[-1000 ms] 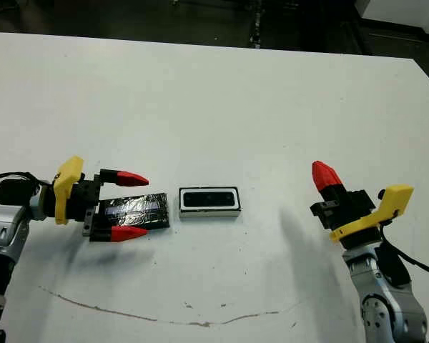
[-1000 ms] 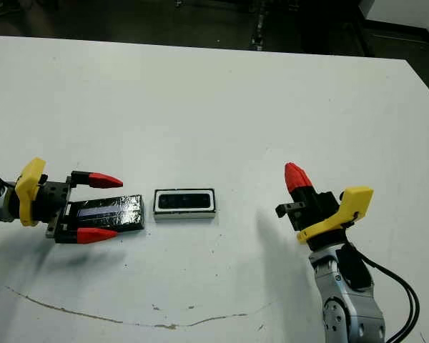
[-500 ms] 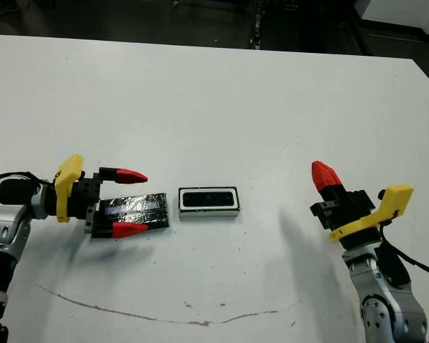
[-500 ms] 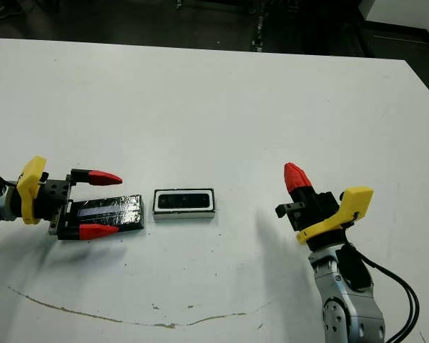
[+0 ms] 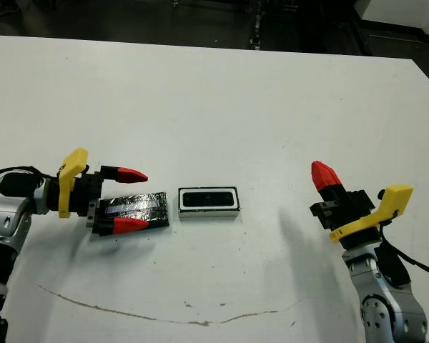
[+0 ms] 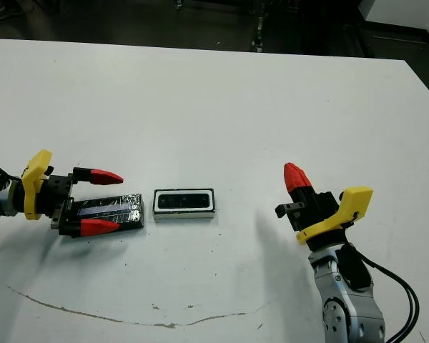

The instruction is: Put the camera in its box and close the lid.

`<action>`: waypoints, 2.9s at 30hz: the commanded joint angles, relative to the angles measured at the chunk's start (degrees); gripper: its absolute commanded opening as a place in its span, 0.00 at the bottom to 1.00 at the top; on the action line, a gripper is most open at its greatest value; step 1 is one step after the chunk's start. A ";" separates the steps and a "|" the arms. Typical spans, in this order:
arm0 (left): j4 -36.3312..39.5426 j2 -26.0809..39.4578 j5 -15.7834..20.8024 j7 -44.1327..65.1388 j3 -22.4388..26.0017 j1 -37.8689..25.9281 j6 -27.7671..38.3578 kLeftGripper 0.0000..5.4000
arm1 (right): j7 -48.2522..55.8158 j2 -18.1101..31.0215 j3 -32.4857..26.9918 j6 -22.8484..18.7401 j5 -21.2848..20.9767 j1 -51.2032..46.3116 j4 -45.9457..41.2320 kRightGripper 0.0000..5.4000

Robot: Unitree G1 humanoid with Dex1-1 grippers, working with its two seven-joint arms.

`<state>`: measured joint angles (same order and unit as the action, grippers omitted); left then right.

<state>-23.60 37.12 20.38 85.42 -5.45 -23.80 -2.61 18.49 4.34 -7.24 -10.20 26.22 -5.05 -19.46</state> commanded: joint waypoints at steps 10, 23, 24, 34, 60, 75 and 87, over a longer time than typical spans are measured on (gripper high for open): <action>1.97 1.68 -5.24 -2.43 -1.78 2.76 3.03 1.00 | 0.01 0.96 -0.36 0.06 0.06 -0.39 0.01 0.00; 5.41 3.19 -7.43 -4.81 -3.55 3.17 -0.66 0.97 | -0.03 1.09 -0.47 -0.58 0.57 -0.43 -0.12 0.00; 5.85 3.27 -7.82 -5.66 -3.55 3.41 -0.70 0.95 | 0.00 1.11 -0.47 -0.53 0.56 -0.44 -0.08 0.00; 7.18 3.85 -9.02 -8.45 -4.04 4.25 -1.00 0.69 | -0.06 1.06 -0.35 -0.20 0.27 -0.47 -0.01 0.00; 15.67 2.23 -5.66 -18.06 0.13 7.62 -11.16 0.58 | -0.62 1.01 -0.15 -1.01 0.30 -0.71 -0.36 0.00; 19.98 -1.48 -0.31 -24.60 2.79 4.15 -19.82 0.58 | -0.19 1.28 0.06 -0.53 0.06 -0.88 0.41 0.00; 16.44 -1.94 -0.47 -20.67 -1.16 0.95 -20.89 0.58 | -1.50 0.44 1.13 -0.80 -0.44 -1.26 0.27 0.00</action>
<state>-6.41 35.60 20.45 64.10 -5.81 -21.87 -23.41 17.69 4.60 -5.92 -10.47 26.17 -5.43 -19.02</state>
